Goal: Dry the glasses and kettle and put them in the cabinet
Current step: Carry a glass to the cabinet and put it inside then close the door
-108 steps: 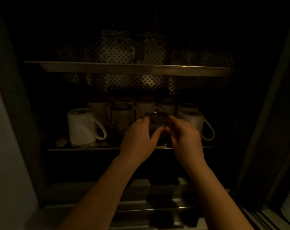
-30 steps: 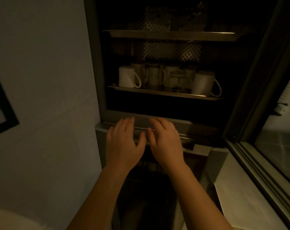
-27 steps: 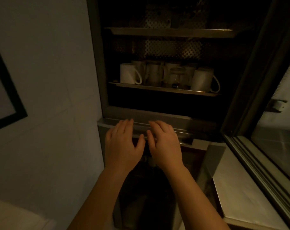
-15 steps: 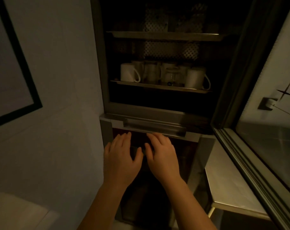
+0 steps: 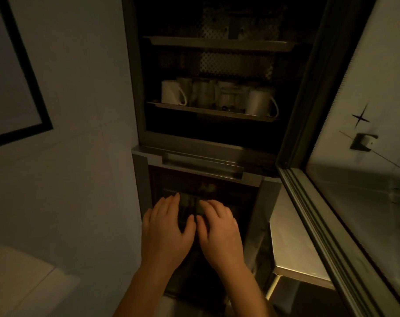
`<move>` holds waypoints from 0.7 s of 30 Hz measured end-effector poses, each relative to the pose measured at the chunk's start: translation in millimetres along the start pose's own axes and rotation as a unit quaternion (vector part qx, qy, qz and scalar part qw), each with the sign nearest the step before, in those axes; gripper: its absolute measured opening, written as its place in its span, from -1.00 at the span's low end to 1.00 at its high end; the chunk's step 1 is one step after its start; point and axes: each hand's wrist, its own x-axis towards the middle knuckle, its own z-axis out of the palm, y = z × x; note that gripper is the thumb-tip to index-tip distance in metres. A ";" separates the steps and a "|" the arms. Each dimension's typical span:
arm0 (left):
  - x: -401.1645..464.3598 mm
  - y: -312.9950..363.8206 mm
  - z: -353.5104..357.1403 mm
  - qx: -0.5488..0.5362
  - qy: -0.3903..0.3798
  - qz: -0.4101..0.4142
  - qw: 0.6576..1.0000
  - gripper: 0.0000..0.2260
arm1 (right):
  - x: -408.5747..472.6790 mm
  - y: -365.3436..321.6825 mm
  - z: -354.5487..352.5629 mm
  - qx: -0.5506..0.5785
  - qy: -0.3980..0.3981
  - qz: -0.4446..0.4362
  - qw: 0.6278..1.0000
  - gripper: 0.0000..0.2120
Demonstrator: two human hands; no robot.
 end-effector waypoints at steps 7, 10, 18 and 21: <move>-23.6 21.2 13.5 0.008 0.016 -0.050 0.999 -0.40 | -32.4 18.8 -2.3 0.038 -0.018 -0.018 0.999 -0.59; -39.5 22.5 14.4 0.018 0.030 -0.081 0.996 -0.45 | -45.9 27.5 -0.9 0.047 -0.025 -0.052 0.997 -0.58; -88.4 39.1 6.8 0.044 0.108 -0.191 0.975 -0.42 | -75.4 41.1 -13.0 0.064 -0.052 -0.175 0.981 -0.53; -115.8 47.7 3.3 0.054 0.122 -0.241 0.961 -0.42 | -86.2 42.4 -16.5 0.092 -0.059 -0.219 0.970 -0.58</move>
